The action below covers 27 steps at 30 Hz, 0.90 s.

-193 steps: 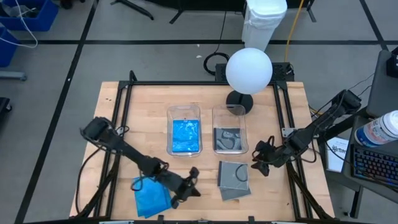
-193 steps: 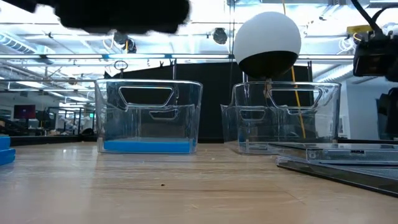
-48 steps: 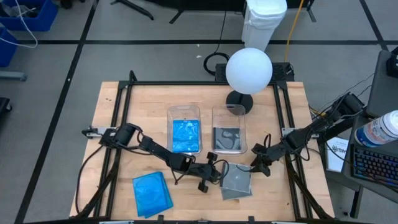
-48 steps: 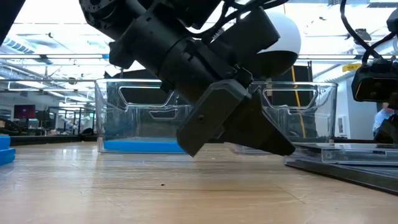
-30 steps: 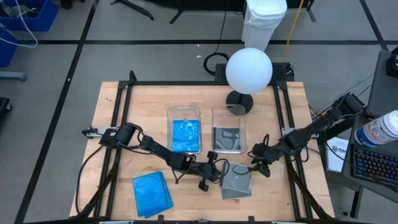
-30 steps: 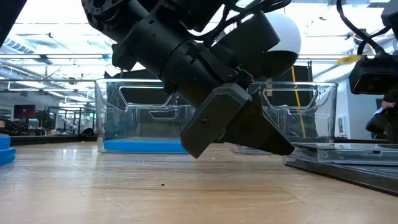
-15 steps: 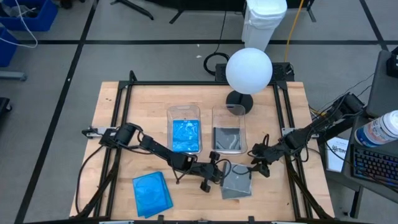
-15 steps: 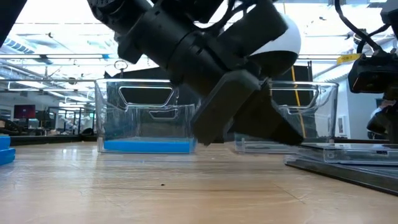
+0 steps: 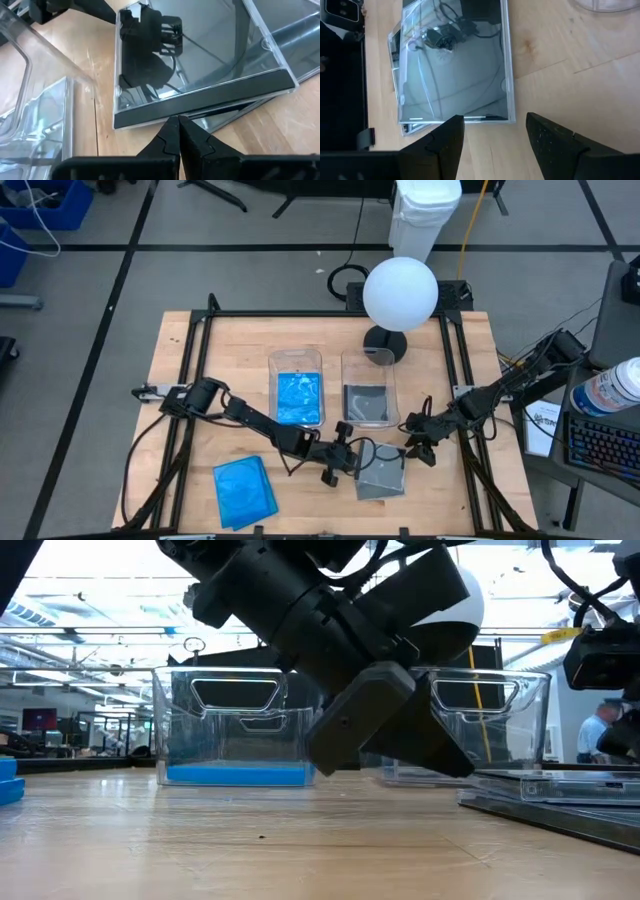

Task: Pick & place jewel cases by type
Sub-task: Put the black cd case into the right transparent bin

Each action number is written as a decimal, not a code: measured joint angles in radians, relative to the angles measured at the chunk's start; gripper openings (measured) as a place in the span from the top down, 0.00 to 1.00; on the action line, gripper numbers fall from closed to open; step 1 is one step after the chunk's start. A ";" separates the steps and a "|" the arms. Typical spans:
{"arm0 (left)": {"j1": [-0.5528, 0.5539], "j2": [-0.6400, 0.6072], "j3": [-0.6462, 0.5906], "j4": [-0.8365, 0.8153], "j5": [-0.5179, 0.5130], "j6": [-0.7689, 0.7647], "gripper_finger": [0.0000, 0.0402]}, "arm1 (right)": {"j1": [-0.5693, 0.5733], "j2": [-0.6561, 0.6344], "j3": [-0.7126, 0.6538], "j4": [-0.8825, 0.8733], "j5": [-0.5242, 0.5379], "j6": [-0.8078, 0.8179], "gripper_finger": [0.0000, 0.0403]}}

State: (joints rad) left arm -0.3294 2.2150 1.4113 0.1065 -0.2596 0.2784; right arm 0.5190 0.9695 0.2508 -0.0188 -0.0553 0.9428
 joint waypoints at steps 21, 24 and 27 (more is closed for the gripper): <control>-0.004 -0.003 0.000 0.046 -0.017 0.020 0.99 | 0.000 -0.001 0.003 -0.052 0.006 0.046 0.49; -0.018 -0.020 0.000 0.038 -0.031 0.045 0.99 | 0.000 -0.002 0.003 -0.056 0.006 0.054 0.49; -0.041 -0.043 0.001 -0.006 -0.033 0.055 0.97 | 0.000 -0.001 0.002 -0.041 0.003 0.051 0.49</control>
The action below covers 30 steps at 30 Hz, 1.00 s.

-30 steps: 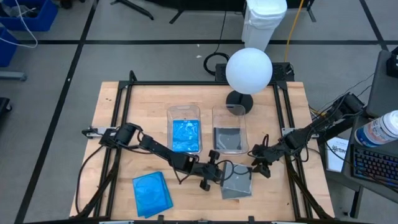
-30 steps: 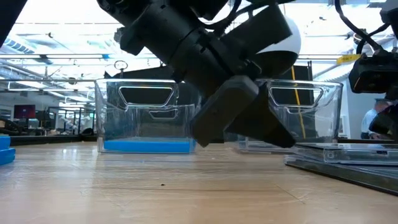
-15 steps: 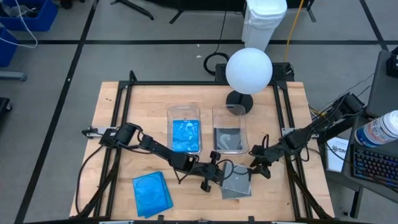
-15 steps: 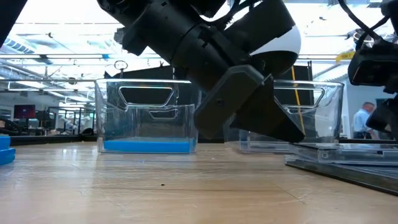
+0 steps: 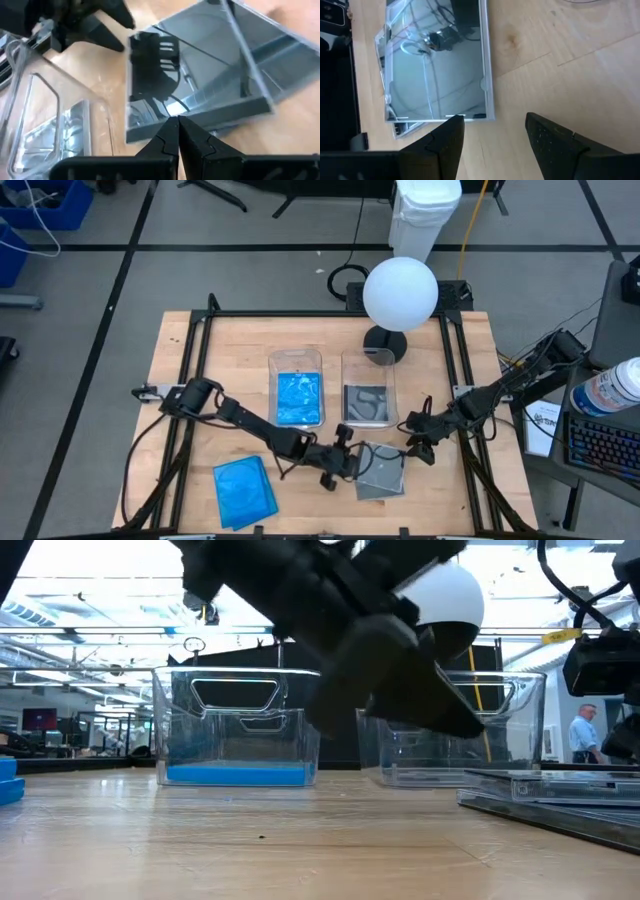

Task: Pick & place jewel cases by type
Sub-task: Put the black cd case into the right transparent bin

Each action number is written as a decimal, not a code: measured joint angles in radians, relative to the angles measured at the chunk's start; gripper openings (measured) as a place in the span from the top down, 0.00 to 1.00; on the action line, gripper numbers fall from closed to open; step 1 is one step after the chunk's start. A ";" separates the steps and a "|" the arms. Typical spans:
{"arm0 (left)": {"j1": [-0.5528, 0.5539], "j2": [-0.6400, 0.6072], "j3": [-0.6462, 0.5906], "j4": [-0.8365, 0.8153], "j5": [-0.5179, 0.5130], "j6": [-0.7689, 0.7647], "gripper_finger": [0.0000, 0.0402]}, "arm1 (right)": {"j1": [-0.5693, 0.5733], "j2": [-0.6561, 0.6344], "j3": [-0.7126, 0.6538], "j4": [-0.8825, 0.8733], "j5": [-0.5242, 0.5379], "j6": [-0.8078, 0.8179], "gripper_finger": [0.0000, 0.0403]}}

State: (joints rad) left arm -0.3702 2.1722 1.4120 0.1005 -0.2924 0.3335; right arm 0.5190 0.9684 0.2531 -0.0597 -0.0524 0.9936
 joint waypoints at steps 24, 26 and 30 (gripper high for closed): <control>-0.023 0.020 0.000 0.007 0.092 -0.031 0.99 | 0.000 -0.048 -0.003 -0.051 -0.058 -0.050 0.49; -0.018 0.020 0.000 0.013 0.093 -0.029 0.99 | 0.000 -0.065 -0.004 -0.050 -0.057 -0.060 0.49; -0.007 0.032 0.000 0.036 0.095 -0.033 0.98 | 0.000 -0.078 -0.004 -0.047 -0.044 -0.063 0.49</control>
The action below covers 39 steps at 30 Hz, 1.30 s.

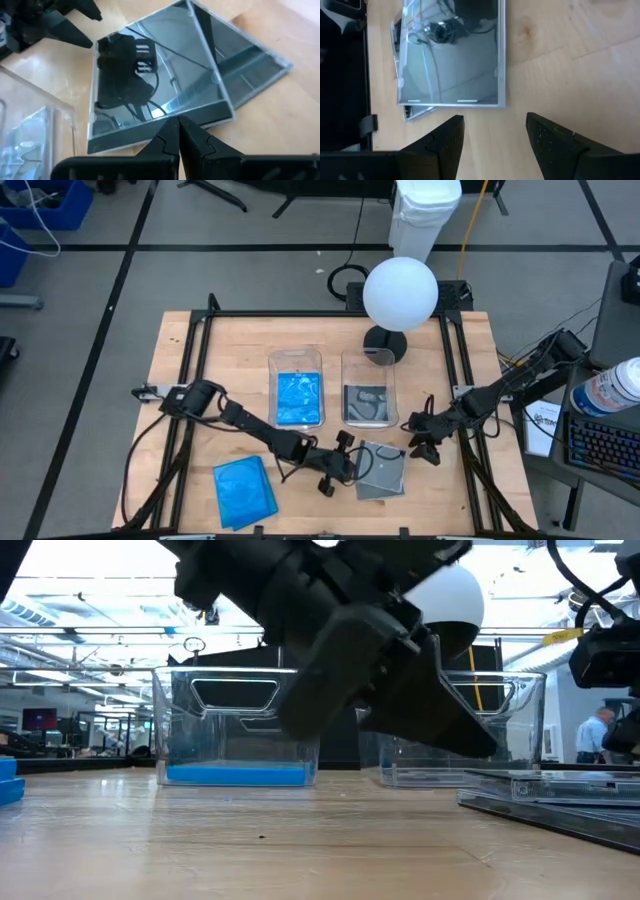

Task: Pick & place jewel cases by type
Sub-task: Put the black cd case into the right transparent bin

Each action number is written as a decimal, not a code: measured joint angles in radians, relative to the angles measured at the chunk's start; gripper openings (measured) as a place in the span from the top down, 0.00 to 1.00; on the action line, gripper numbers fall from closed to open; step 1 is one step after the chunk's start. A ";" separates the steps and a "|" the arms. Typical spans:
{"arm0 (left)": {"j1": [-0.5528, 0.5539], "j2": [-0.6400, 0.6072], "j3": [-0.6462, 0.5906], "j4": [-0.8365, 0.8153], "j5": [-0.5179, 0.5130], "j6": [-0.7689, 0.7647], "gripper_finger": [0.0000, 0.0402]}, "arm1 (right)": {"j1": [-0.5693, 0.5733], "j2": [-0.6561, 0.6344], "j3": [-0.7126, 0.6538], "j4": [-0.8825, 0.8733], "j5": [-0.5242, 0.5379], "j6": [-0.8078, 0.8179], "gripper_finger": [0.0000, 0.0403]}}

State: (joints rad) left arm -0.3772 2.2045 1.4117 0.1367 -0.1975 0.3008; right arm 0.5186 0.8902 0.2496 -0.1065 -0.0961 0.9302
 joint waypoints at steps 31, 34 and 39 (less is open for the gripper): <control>-0.006 0.009 0.039 -0.077 -0.042 0.001 0.98 | 0.000 0.011 0.000 -0.036 0.056 -0.006 0.49; 0.007 0.009 0.039 -0.085 -0.038 -0.004 0.99 | 0.000 0.011 0.000 -0.035 0.067 -0.002 0.49; 0.025 0.009 0.039 -0.107 -0.029 -0.017 0.98 | 0.000 0.011 0.000 -0.034 0.067 0.000 0.49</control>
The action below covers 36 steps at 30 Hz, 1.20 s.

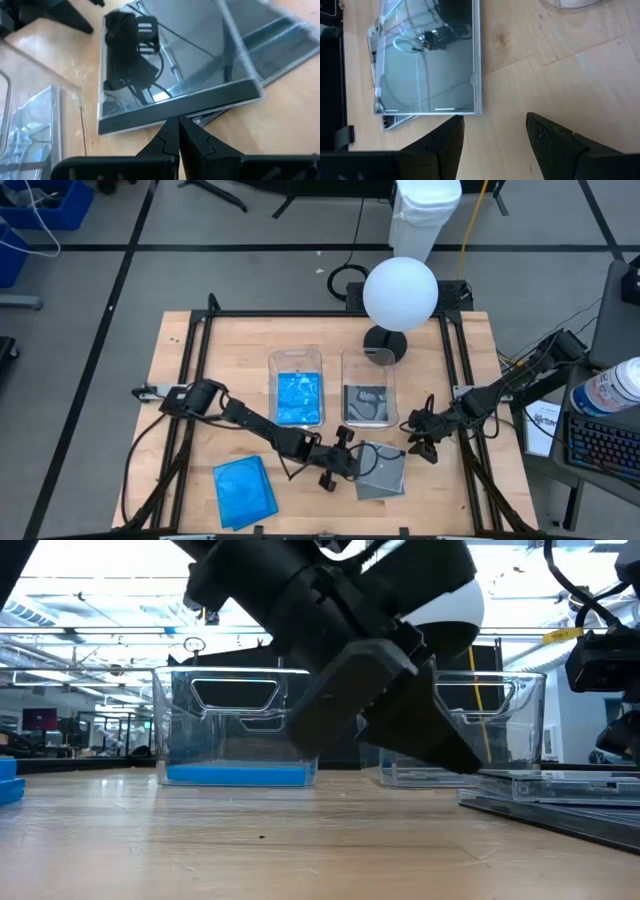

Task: Pick & place jewel cases by type
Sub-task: Put the black cd case into the right transparent bin

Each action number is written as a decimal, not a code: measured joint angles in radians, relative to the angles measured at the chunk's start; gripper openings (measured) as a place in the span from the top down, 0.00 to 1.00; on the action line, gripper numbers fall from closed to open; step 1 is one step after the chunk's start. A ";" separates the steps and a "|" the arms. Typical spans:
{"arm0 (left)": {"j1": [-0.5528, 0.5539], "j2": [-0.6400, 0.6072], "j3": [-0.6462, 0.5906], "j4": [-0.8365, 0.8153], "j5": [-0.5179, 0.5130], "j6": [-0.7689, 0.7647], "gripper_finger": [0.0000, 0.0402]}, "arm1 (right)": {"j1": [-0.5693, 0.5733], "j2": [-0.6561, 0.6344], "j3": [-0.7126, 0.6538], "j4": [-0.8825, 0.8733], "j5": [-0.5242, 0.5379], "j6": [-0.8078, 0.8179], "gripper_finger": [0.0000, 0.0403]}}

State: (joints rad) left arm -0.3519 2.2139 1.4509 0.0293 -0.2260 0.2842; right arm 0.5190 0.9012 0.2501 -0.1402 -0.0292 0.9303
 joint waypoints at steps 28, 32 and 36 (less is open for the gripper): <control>0.028 0.052 0.000 0.131 0.072 0.010 0.98 | -0.001 -0.039 -0.022 0.029 -0.098 0.057 0.49; 0.029 0.052 0.000 0.131 0.073 0.014 0.99 | -0.001 -0.040 -0.061 0.065 -0.089 0.136 0.49; 0.032 0.052 0.000 0.138 0.074 0.018 0.99 | -0.001 -0.041 -0.082 0.097 -0.068 0.150 0.49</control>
State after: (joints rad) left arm -0.3196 2.2658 1.4509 0.1673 -0.1520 0.3023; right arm 0.5179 0.8598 0.1684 -0.0434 -0.0971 1.0801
